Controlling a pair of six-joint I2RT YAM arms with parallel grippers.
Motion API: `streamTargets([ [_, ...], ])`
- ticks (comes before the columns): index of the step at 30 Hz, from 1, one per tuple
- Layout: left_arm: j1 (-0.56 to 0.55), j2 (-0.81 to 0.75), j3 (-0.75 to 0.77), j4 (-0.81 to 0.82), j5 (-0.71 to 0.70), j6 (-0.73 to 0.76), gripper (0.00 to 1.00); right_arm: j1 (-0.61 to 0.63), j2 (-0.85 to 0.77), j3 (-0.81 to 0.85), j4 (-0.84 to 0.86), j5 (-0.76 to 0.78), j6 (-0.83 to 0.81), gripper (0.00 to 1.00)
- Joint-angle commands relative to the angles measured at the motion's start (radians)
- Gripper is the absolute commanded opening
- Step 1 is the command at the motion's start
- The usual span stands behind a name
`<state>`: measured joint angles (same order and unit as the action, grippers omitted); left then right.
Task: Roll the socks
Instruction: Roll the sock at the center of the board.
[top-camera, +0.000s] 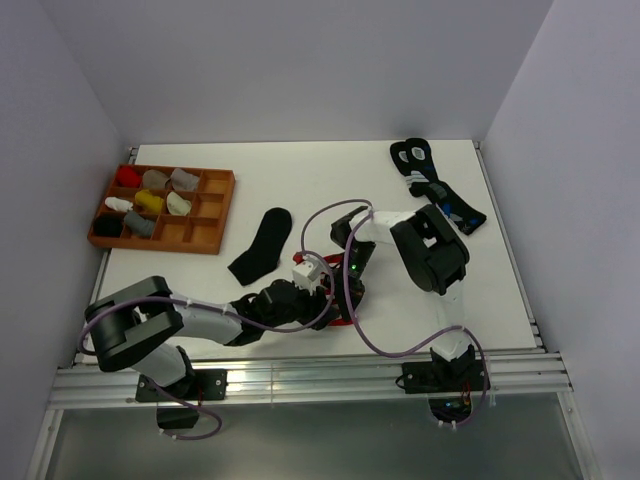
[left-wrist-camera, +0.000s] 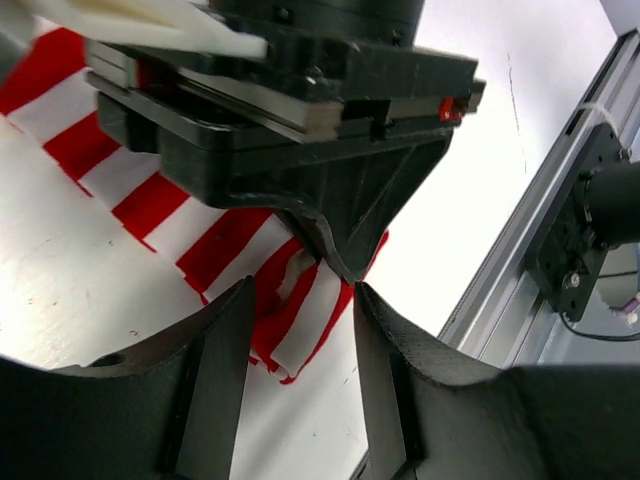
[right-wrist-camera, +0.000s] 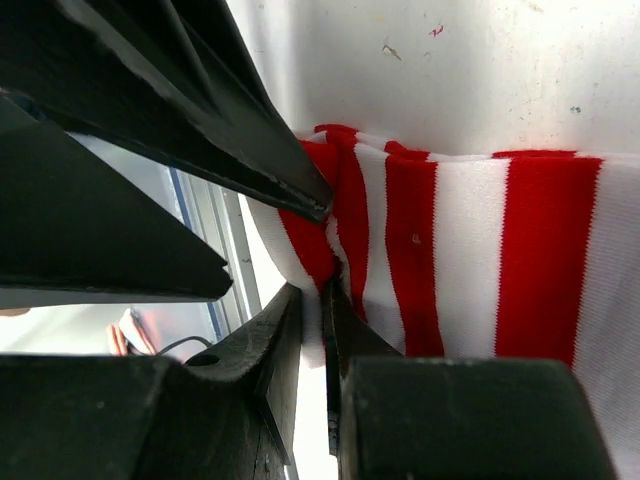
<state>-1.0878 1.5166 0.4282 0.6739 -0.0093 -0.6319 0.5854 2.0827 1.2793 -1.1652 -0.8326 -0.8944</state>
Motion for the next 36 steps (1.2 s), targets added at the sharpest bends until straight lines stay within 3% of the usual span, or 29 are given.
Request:
streamTargets([
  [1,-0.006,0.028,0.03,0.075,0.046,0.047,0.49,-0.007,0.03,0.031,0.002,0.024,-0.011,0.11],
  [15,-0.006,0.097,0.027,0.096,0.074,0.031,0.48,-0.025,0.037,0.028,0.007,0.023,-0.011,0.11],
  [18,-0.006,0.115,0.037,0.092,0.081,0.018,0.4,-0.029,0.036,0.022,0.01,0.026,-0.009,0.11],
  [23,-0.006,0.146,0.05,0.089,0.124,-0.046,0.14,-0.03,0.016,-0.006,0.048,0.032,0.009,0.12],
  [27,-0.006,0.183,0.072,0.034,0.131,-0.104,0.0,-0.035,0.002,-0.014,0.052,0.026,0.014,0.24],
  [31,0.0,0.221,0.125,-0.101,0.129,-0.198,0.0,-0.056,-0.036,-0.031,0.084,0.032,0.029,0.36],
  [36,0.025,0.24,0.09,-0.116,0.176,-0.267,0.0,-0.084,-0.107,-0.06,0.137,0.059,0.072,0.45],
])
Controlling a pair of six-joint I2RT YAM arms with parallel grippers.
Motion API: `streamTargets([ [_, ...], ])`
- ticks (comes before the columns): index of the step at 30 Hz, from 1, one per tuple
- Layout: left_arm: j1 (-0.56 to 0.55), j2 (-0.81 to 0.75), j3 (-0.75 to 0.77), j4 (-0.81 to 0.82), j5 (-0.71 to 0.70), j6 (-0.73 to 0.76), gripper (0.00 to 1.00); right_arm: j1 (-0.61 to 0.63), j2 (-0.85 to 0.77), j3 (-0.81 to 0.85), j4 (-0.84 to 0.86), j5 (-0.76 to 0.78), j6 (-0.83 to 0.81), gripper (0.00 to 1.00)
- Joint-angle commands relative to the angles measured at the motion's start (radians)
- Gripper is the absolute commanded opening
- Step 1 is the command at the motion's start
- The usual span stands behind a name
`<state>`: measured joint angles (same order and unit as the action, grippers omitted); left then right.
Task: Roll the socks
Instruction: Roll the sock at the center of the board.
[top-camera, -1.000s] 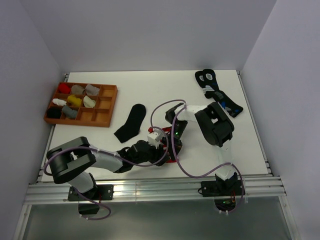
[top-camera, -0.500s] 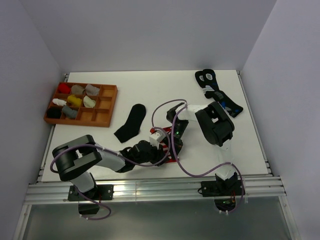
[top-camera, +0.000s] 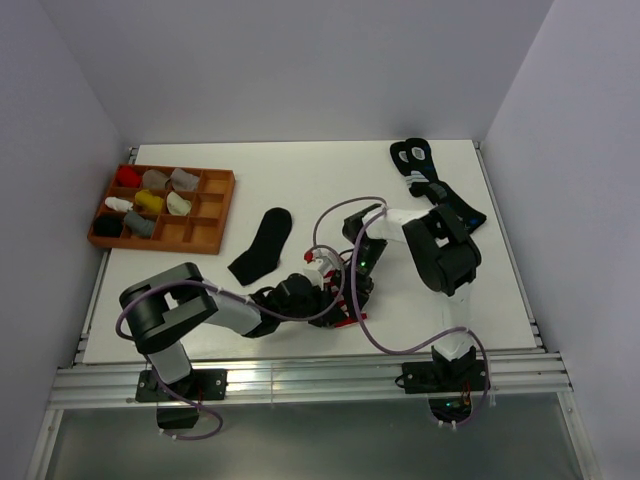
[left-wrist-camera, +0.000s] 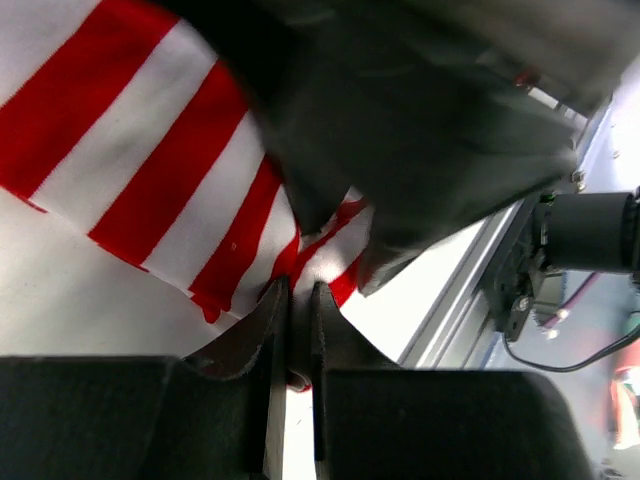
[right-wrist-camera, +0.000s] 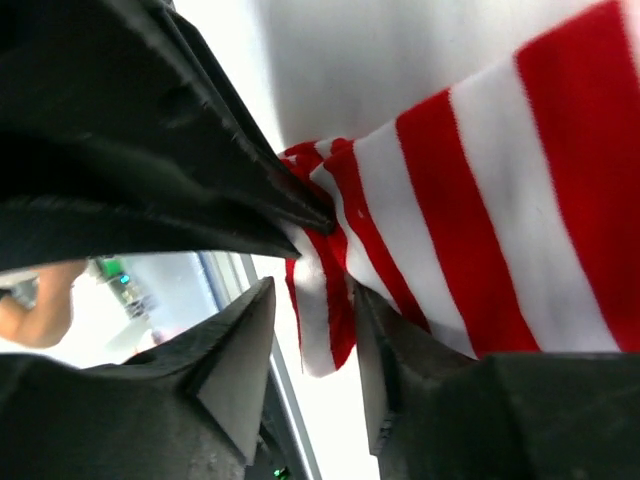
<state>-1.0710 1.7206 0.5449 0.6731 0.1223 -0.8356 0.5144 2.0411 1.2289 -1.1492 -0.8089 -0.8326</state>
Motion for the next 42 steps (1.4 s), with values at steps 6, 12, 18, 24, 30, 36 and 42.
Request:
streamTargets([
  [6,0.055,0.028,-0.033,-0.188,0.082,-0.088,0.0,-0.071,-0.134,-0.04,0.157,0.027,0.033,0.5],
  [12,0.097,0.019,0.0,-0.297,0.154,-0.08,0.0,-0.129,-0.216,-0.089,0.229,0.053,0.067,0.5],
  [18,0.163,0.016,0.097,-0.528,0.278,-0.033,0.0,-0.151,-0.425,-0.219,0.38,0.123,0.072,0.5],
  [24,0.259,0.045,0.206,-0.744,0.424,0.023,0.0,-0.133,-0.656,-0.35,0.496,0.18,0.017,0.5],
  [30,0.283,0.089,0.34,-0.908,0.481,0.101,0.0,0.079,-0.864,-0.526,0.665,0.332,0.033,0.47],
  [36,0.292,0.137,0.408,-0.995,0.496,0.122,0.0,0.294,-0.921,-0.603,0.766,0.448,0.066,0.49],
  [42,0.292,0.169,0.425,-1.006,0.51,0.124,0.0,0.393,-0.868,-0.629,0.834,0.516,0.067,0.47],
])
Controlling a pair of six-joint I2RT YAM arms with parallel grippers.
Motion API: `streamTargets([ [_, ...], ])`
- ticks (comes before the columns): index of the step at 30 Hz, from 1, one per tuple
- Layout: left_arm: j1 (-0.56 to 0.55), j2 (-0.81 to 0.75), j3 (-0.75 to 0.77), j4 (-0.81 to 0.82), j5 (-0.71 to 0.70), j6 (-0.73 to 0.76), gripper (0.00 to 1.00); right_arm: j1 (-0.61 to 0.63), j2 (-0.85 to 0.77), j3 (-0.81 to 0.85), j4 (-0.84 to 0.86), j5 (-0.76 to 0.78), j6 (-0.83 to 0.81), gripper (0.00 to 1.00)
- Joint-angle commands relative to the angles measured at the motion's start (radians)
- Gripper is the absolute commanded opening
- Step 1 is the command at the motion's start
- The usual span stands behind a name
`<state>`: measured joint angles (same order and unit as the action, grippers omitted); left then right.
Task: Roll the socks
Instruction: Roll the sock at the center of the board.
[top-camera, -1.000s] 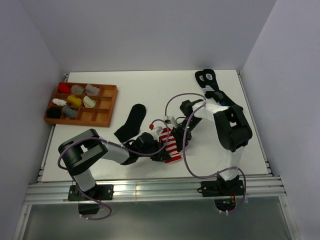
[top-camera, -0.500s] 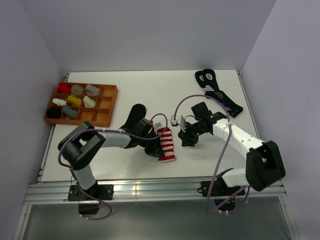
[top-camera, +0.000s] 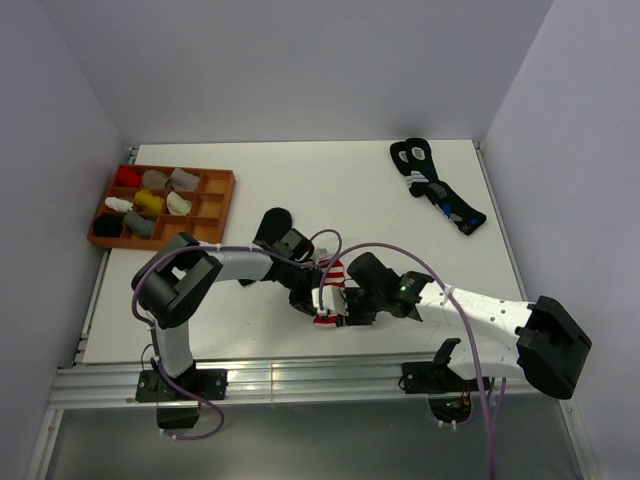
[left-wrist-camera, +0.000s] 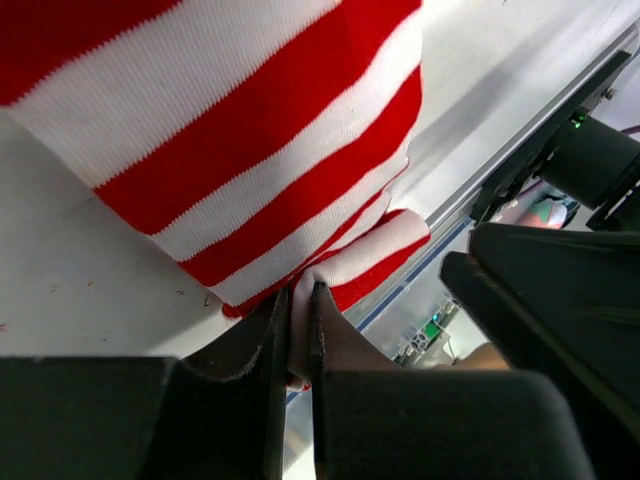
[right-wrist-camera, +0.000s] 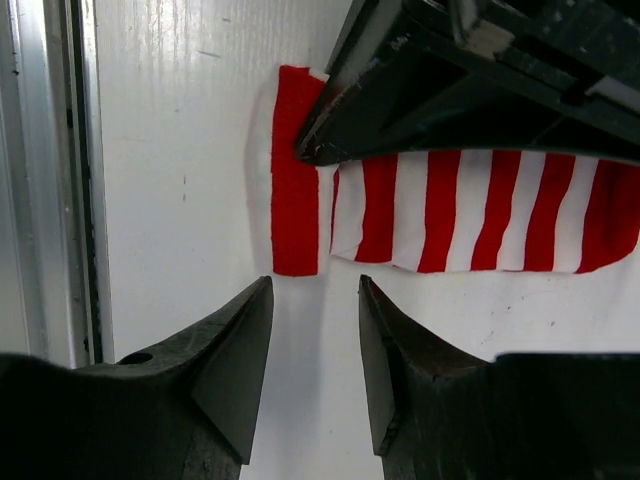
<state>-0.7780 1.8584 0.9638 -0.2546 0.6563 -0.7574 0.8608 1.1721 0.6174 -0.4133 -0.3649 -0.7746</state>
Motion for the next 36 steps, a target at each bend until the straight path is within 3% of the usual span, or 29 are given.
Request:
streamTargets([
  [1,-0.001,0.032,0.006,-0.075,-0.024,0.044,0.0,0.063,0.003,-0.019,0.106,0.096,0.012,0.48],
  [17,0.002,0.084,0.038,-0.075,-0.003,0.058,0.0,0.205,0.115,-0.007,0.133,0.172,0.029,0.45],
  [32,0.009,0.119,0.033,-0.029,0.031,0.044,0.0,0.228,0.181,-0.001,0.142,0.205,0.047,0.43],
  [36,0.011,0.114,0.032,-0.015,0.04,0.035,0.02,0.228,0.215,-0.002,0.153,0.202,0.047,0.35],
])
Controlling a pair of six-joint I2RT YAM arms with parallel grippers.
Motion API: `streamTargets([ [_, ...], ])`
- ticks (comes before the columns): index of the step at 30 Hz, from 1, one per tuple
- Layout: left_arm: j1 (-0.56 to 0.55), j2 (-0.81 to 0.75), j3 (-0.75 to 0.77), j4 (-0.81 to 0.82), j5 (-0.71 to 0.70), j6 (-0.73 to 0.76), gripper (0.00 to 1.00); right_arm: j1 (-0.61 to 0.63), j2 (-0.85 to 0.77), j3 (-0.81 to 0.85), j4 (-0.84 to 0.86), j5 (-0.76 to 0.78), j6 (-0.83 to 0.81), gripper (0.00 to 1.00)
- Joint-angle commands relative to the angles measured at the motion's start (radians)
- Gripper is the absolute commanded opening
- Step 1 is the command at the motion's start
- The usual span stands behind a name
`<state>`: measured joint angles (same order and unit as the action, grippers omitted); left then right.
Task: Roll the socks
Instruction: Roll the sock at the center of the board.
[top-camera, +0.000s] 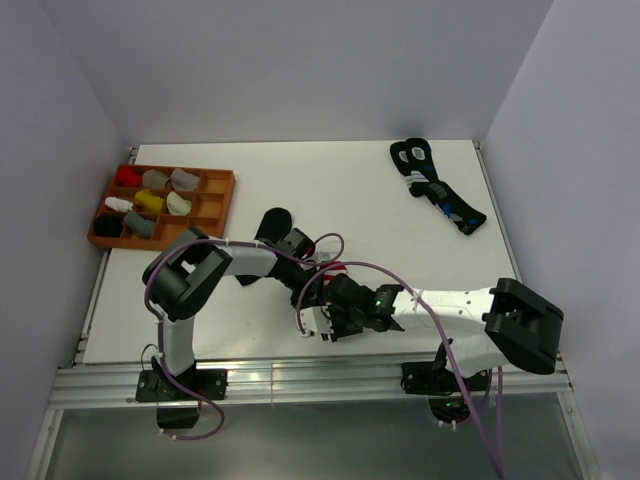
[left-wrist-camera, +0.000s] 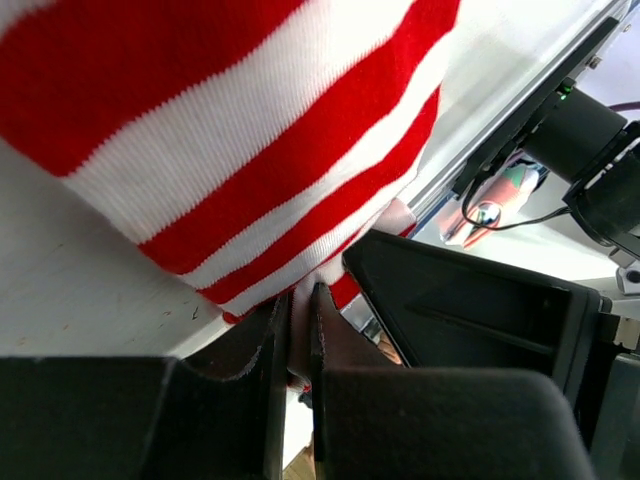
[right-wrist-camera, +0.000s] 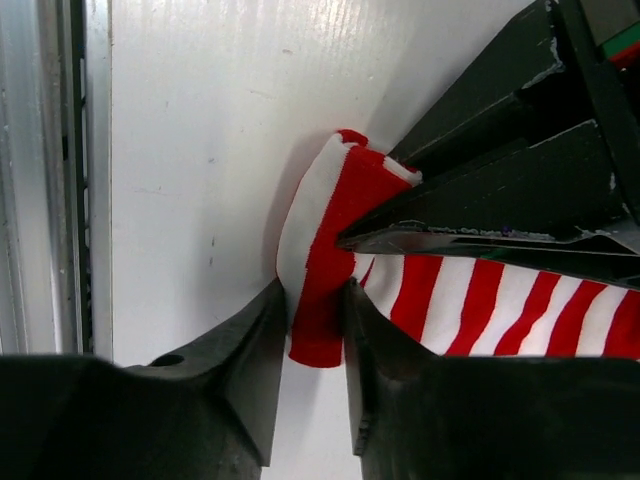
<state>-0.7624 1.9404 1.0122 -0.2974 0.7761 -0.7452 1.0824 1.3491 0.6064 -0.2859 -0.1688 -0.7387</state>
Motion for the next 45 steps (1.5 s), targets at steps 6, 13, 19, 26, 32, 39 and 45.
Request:
streamTargets([
  [6,0.003,-0.006,-0.104,0.17,-0.069,-0.101,0.26,-0.018,0.044,0.018,-0.004,-0.044,0.01,0.16],
  [13,0.006,-0.139,-0.259,0.467,-0.167,-0.333,0.36,-0.154,0.041,0.056,-0.137,-0.213,-0.043,0.14],
  [19,0.006,-0.239,-0.363,0.584,-0.297,-0.411,0.41,-0.223,0.097,0.114,-0.251,-0.322,-0.083,0.14],
  [26,0.002,-0.408,-0.494,0.633,-0.477,-0.439,0.44,-0.288,0.199,0.236,-0.421,-0.449,-0.142,0.14],
  [32,-0.035,-0.56,-0.554,0.609,-0.639,-0.379,0.44,-0.346,0.33,0.368,-0.584,-0.515,-0.205,0.14],
  [39,-0.198,-0.627,-0.529,0.535,-0.894,-0.247,0.45,-0.406,0.508,0.554,-0.783,-0.589,-0.271,0.15],
  [45,-0.253,-0.676,-0.65,0.731,-0.928,-0.206,0.49,-0.453,0.622,0.648,-0.857,-0.597,-0.258,0.15],
])
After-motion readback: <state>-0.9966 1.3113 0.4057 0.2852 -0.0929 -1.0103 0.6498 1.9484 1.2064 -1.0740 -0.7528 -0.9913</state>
